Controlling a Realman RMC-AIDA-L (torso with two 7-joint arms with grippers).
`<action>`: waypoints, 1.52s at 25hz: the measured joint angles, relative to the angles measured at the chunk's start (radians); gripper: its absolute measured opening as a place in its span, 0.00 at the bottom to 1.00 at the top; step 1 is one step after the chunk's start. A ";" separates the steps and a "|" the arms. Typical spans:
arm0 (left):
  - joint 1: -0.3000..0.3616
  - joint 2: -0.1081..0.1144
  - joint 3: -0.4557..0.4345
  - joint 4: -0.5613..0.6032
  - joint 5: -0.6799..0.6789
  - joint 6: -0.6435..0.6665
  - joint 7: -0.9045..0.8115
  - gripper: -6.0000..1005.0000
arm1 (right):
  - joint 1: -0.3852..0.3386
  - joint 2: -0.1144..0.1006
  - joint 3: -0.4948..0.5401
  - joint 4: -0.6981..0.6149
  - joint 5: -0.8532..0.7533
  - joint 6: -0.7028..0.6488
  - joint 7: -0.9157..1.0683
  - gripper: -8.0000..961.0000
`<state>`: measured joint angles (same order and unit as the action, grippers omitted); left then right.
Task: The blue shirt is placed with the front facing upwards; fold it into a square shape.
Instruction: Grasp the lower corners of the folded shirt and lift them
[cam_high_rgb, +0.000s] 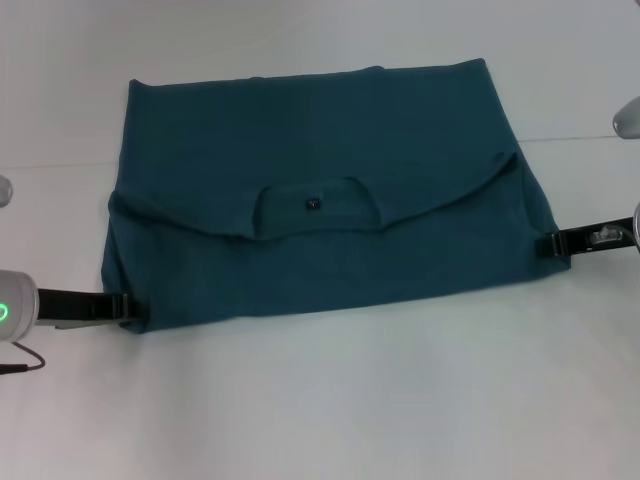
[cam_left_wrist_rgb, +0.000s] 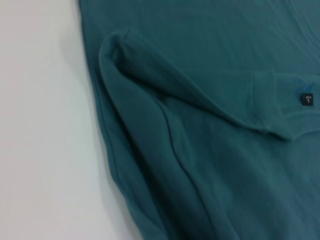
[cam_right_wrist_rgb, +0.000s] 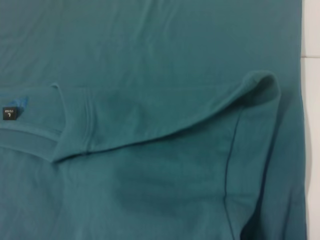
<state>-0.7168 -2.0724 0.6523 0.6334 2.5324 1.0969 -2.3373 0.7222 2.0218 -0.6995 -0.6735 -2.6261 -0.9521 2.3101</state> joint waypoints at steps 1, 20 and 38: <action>0.000 0.000 -0.002 0.000 -0.001 0.002 0.006 0.04 | -0.002 0.000 0.000 0.000 0.000 0.000 0.000 0.04; 0.015 0.003 -0.022 0.008 -0.060 0.094 0.130 0.04 | -0.113 0.067 -0.002 -0.186 0.010 -0.110 -0.031 0.04; 0.062 0.005 -0.148 0.054 -0.081 0.259 0.303 0.04 | -0.274 0.062 0.014 -0.313 0.254 -0.298 -0.179 0.04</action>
<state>-0.6552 -2.0669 0.5042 0.6870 2.4518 1.3564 -2.0342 0.4482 2.0834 -0.6859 -0.9861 -2.3717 -1.2504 2.1313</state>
